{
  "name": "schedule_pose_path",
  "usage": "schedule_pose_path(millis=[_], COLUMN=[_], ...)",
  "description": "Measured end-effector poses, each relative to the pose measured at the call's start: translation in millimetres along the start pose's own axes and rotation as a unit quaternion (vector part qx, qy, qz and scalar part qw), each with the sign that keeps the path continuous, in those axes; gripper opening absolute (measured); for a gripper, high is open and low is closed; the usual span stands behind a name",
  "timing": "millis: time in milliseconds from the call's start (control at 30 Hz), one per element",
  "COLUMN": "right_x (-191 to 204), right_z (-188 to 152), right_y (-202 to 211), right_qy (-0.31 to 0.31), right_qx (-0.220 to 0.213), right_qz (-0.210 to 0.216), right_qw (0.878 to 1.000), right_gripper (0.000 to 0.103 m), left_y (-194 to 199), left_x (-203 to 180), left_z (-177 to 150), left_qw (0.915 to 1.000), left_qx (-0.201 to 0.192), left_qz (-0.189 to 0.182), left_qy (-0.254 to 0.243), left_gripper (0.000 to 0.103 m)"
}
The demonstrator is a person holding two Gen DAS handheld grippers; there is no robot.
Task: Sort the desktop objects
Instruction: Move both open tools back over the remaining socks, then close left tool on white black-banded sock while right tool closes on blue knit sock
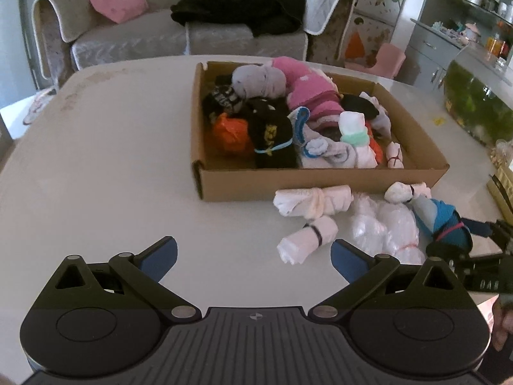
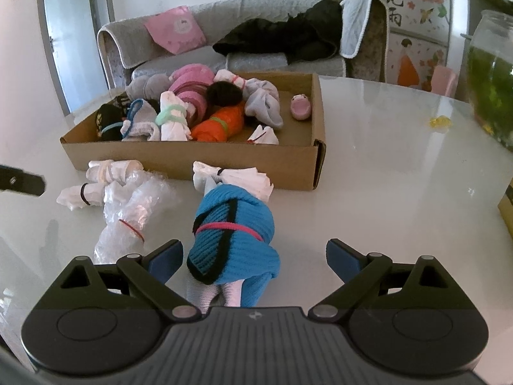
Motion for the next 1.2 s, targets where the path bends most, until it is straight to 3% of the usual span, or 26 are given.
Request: schedule_pose_path(millis=[133, 333, 400, 767, 1033, 1200], right_x=[0.3, -3.6, -2.2, 8.8, 11.8, 11.9], right_z=[-0.9, -0.2, 0.4, 2.0, 4.0, 3.9], right_y=[-0.8, -1.2, -2.2, -10.1, -12.9, -11.9], right_qy=[0.001, -0.013, -0.010, 0.022, 0.023, 0.026], right_qx=[0.003, 0.001, 0.001, -0.002, 0.000, -0.004], right_qz=[0.001, 0.006, 0.007, -0.011, -0.007, -0.012], right_qw=[1.000, 1.000, 1.000, 1.000, 1.000, 1.000], right_gripper=[0.095, 0.096, 0.096, 0.099, 0.103, 0.098], left_y=[-16.8, -38.3, -44.1, -49.0, -51.2, -51.4], left_x=[-5.7, -25.1, -27.6, -53.6, -61.1, -61.4], left_z=[10.7, 1.5, -1.3, -8.8, -9.5, -10.1], left_qw=[0.9995, 0.9921, 0.9901, 0.9833, 0.9825, 0.9829], left_qx=[0.018, 0.046, 0.055, 0.033, 0.032, 0.030], left_qz=[-0.027, -0.044, -0.049, -0.039, -0.040, -0.039], left_qy=[-0.002, -0.108, -0.120, -0.175, -0.179, -0.177], left_gripper=[0.103, 0.103, 0.103, 0.103, 0.102, 0.102])
Point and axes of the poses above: each gripper's, at about its wrist camera, not at the fingertips, and y roughly against the way its jaws point, x to its left, z to its top, the point moved 6 cm from there along -y, roughly the way its jaws point, and after that the axes turned 6 degrees about x, right-handed, at the moved point
